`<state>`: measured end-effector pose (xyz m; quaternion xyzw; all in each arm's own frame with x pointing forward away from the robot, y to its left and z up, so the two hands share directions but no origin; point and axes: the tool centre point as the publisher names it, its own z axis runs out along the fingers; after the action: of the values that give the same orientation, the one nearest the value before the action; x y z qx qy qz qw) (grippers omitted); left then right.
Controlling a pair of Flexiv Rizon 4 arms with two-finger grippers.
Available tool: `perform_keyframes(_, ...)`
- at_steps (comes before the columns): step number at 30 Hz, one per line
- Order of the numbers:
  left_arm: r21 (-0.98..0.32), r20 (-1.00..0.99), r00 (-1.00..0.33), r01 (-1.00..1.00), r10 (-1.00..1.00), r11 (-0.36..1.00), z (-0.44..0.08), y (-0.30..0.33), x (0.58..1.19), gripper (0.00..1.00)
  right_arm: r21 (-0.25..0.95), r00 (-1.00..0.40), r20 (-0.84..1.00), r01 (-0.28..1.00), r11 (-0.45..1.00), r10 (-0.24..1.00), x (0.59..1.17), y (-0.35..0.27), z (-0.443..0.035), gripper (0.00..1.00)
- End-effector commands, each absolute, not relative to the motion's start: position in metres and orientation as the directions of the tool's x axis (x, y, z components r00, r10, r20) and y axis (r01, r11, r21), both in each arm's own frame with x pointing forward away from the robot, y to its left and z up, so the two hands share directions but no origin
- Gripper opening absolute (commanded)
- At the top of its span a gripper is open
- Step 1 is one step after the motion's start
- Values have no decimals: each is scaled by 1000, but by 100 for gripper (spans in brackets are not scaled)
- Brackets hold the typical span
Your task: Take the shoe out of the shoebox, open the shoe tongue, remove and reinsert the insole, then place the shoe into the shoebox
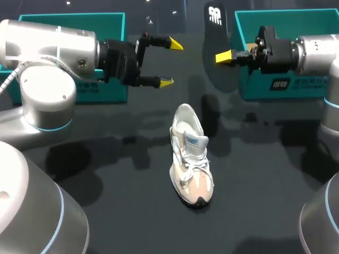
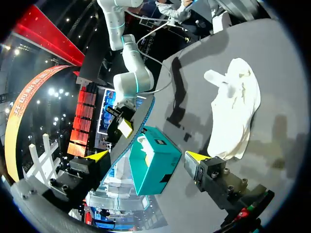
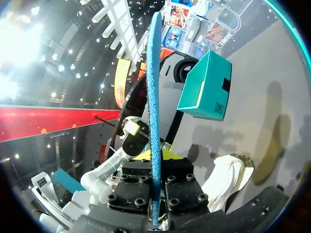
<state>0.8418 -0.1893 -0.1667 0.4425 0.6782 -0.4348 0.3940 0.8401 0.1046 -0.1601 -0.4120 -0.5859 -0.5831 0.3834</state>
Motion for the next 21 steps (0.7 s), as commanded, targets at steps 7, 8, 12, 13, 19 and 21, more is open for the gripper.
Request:
perform_keyframes(7, -428, -767, -517, 853, 380, 299, -157, -172, 832, 100, 381, -380, 925, 924, -43, 32, 835, 105, -163, 0)
perform_keyframes(8, -428, -767, -517, 853, 380, 299, -157, -172, 832, 100, 381, -380, 925, 924, -43, 32, 835, 105, -163, 0)
perform_keyframes(12, -428, -767, -517, 853, 380, 299, -157, -172, 832, 100, 381, -380, 925, 924, -43, 32, 835, 105, -163, 0)
perform_keyframes(13, -428, -767, -517, 853, 380, 299, -157, -172, 832, 100, 379, -376, 925, 923, -73, 54, 836, 101, -165, 0)
perform_keyframes(19, -574, -526, -788, 607, 321, 550, -181, -162, 825, 100, 508, -495, 859, 855, -107, 129, 836, 91, -167, 0)
perform_keyframes(21, -591, -441, -848, 520, 293, 616, -190, -159, 822, 100, 534, -522, 843, 840, -95, 130, 838, 90, -170, 0)
